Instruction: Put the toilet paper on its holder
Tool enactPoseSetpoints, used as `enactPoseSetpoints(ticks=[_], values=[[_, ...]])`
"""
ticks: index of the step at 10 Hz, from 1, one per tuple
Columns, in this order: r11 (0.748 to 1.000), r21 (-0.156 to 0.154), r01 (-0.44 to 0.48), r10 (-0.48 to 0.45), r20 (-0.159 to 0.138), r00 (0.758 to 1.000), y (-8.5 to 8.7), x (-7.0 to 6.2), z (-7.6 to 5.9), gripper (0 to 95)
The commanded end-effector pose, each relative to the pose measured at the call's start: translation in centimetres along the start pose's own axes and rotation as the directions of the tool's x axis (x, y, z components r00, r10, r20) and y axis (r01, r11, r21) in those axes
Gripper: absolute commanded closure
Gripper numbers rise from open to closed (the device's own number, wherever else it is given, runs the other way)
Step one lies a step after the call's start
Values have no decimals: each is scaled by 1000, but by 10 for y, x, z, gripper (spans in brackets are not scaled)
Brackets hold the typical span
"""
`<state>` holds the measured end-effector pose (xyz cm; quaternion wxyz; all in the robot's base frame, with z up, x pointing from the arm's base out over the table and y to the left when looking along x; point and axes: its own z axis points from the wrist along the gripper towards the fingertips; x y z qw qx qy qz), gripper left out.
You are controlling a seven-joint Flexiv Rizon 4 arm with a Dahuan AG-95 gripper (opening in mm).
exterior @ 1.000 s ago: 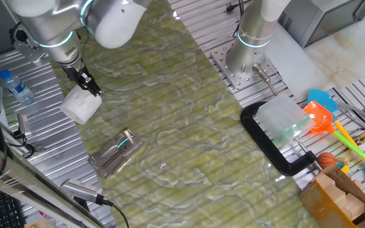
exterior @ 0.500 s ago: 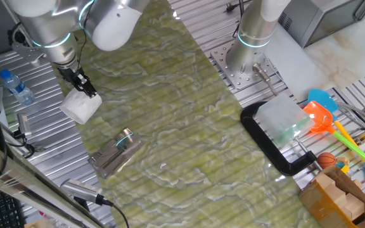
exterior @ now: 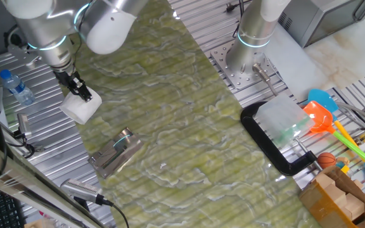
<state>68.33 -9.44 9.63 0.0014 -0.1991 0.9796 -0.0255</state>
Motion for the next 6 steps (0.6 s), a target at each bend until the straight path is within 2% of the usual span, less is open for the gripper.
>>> enactPoseSetpoints(ticks=[1,3,4,5,6], values=[[1000,-2,4,-4,6,1000,-1,-5,4,0],[1000,-9,18,-18,4,1000,-2,-6,10,0],[1000,-9,27,-27,16,999,-4,-6,17,0],[999,-36,34,-33,42,999,-4,-6,18,0],[998,-53,47,-44,41,998,-3,-6,13,0]])
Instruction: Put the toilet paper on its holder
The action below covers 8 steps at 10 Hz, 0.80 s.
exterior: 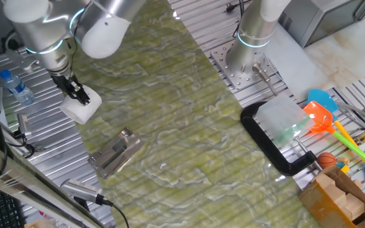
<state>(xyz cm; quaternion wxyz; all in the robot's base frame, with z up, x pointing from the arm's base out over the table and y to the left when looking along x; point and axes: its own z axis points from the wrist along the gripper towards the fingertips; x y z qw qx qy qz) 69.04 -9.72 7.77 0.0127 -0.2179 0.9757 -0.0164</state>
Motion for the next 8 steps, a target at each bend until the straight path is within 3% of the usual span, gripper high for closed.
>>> enactPoseSetpoints(ticks=[1,3,6,8], values=[[999,-50,1,-1,0,1000,2,-1,-8,0],[998,-59,1,-1,7,1000,2,-1,-7,0],[993,-105,61,-61,6,998,3,-2,-4,0],[990,-118,79,-78,12,997,2,-2,2,0]])
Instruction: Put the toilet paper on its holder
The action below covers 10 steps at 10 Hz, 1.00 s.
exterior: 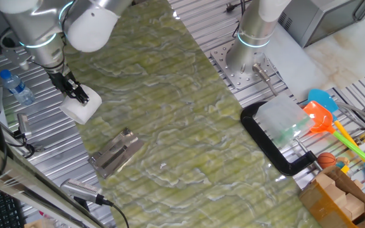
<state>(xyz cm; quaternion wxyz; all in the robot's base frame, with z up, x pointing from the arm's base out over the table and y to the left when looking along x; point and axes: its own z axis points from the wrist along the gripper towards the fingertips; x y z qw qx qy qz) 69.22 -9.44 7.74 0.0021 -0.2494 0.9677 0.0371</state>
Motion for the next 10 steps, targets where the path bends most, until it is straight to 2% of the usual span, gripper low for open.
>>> enactPoseSetpoints(ticks=[1,3,4,5,7,9,10], values=[[1000,-15,26,-26,7,1000,1,-1,0,0],[999,-42,35,-34,22,999,2,-3,-1,0],[997,-69,24,-21,30,999,3,-4,0,0],[998,-66,5,-4,10,1000,4,-5,2,0],[999,-43,-32,32,-10,999,8,-9,7,0],[999,-23,-31,30,-19,999,10,-12,13,0],[999,-23,-25,25,-20,999,10,-12,15,0]])
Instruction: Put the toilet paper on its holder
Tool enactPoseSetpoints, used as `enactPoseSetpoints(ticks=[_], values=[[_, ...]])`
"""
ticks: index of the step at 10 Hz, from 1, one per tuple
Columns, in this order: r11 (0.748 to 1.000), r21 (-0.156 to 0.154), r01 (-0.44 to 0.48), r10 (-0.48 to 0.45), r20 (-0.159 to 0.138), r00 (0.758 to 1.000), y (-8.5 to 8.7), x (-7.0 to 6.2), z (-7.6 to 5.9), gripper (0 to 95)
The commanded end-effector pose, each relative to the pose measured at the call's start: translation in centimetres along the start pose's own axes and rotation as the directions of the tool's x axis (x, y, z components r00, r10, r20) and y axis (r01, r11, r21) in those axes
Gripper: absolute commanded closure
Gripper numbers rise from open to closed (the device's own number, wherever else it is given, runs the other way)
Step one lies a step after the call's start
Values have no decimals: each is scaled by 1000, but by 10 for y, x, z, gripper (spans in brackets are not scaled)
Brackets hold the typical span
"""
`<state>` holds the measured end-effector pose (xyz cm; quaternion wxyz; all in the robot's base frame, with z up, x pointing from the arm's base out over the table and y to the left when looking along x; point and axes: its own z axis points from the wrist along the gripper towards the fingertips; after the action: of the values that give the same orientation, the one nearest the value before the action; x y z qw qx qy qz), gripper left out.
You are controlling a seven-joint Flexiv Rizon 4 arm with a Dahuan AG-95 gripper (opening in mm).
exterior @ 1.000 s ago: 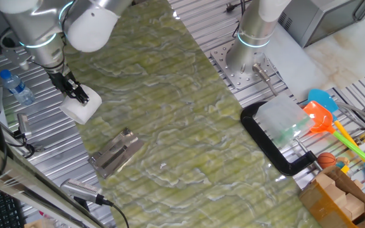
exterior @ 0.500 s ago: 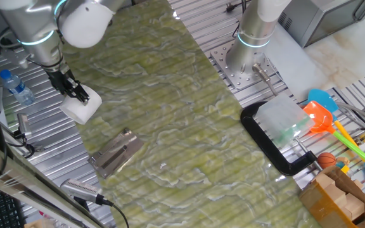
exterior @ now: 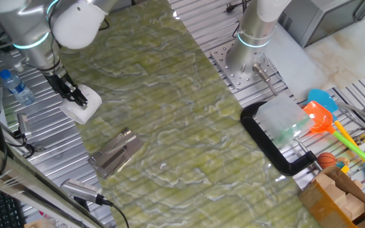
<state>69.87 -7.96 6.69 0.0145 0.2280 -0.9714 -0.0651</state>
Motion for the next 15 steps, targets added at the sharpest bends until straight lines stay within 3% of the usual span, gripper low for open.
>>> enactPoseSetpoints(ticks=[1,6,15], values=[[999,39,32,-31,-6,999,1,0,6,0],[995,70,68,-66,-29,997,-3,6,16,0],[994,82,77,-77,-8,997,-7,11,24,0]])
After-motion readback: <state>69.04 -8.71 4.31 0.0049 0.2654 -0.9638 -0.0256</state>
